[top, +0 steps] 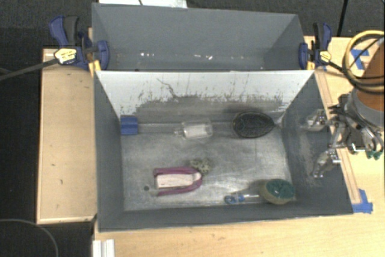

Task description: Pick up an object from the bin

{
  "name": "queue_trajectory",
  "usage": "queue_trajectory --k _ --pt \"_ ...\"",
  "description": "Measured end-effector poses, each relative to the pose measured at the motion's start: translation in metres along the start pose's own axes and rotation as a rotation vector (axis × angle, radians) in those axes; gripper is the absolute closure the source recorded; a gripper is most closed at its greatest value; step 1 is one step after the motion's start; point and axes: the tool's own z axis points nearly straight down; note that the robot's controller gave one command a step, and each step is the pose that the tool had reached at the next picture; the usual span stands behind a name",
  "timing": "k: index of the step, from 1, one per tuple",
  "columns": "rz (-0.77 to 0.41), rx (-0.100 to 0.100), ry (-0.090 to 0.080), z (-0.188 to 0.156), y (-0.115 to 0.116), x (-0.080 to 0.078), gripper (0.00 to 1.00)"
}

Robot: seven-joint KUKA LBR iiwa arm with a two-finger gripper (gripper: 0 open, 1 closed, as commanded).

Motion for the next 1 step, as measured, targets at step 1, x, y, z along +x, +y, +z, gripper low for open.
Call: queue_trajectory --k 1 --pt "-0.104 -0.001 -0.005 0.1537 0.0740 -0.0405 0.00"
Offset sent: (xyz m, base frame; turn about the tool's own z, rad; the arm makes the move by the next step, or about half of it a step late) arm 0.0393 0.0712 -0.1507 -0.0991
